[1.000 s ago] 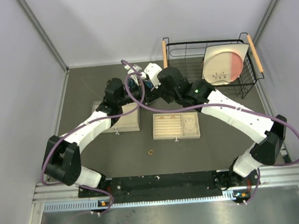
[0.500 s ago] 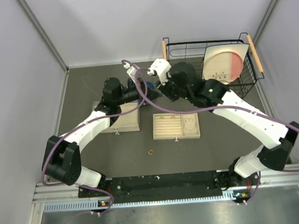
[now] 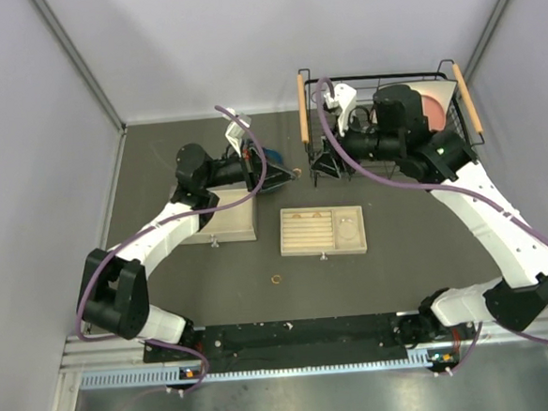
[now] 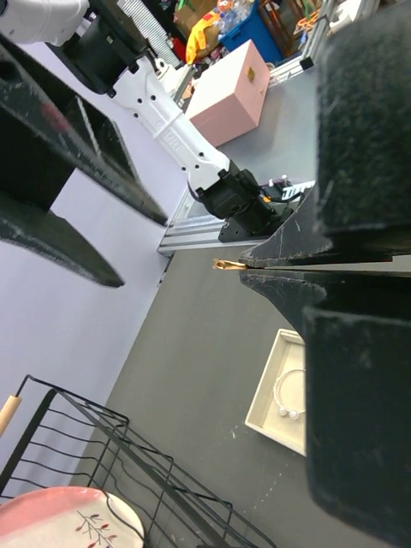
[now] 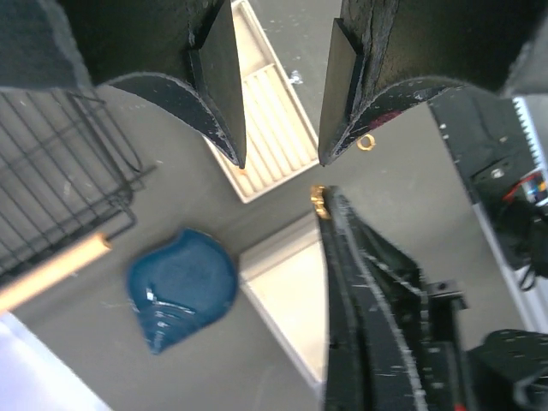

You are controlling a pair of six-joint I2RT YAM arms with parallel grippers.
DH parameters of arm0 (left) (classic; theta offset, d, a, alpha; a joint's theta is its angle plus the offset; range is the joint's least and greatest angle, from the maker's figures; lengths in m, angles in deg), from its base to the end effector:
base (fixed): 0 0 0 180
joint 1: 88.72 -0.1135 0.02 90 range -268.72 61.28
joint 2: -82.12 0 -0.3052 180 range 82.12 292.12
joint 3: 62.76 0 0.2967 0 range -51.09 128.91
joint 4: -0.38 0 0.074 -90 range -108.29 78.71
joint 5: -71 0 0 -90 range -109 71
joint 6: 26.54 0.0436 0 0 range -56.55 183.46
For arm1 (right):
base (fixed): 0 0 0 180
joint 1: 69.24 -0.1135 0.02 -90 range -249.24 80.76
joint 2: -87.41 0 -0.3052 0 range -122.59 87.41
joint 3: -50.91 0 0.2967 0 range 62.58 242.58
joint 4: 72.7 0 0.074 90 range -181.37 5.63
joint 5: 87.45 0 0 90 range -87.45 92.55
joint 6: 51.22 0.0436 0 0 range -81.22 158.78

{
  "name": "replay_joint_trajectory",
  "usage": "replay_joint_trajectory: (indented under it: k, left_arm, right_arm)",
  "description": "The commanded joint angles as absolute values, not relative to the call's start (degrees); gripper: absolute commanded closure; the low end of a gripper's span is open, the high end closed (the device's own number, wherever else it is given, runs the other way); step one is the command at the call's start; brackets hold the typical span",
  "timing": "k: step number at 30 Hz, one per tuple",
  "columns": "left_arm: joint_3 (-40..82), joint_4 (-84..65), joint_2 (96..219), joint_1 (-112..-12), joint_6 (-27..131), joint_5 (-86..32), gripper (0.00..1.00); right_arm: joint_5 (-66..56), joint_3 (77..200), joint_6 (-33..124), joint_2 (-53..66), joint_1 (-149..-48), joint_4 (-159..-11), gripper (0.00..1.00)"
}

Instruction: Organize the mixed jewelry

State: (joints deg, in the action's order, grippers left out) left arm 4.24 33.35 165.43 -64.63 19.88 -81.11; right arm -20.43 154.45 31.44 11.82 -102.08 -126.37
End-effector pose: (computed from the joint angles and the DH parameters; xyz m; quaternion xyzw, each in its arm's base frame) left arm 0.3126 -0.1820 0.3604 0.3212 0.5743 -0.6385 0.3992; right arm 0.2504 0.1819 0.4986 -0.3845 0.7429 0.2796 0.4712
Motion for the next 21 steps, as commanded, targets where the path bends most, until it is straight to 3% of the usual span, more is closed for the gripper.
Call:
replay_joint_trajectory:
  k: [1,15,21]
  left_arm:
    - [5.1,37.1,165.3,-64.6,19.1,-83.0,1.00]
    - [5.1,34.6,164.7,-63.9,20.7,-82.5,1.00]
    - [5.0,34.4,164.7,-63.7,20.7,-82.6,1.00]
  right_arm:
    - [-30.8,155.7,33.0,11.3,-101.9,-126.2,0.60]
    - [-35.7,156.5,33.9,7.0,-101.9,-125.9,0.60]
    - [-36.3,156.5,33.9,6.5,-102.0,-125.7,0.71]
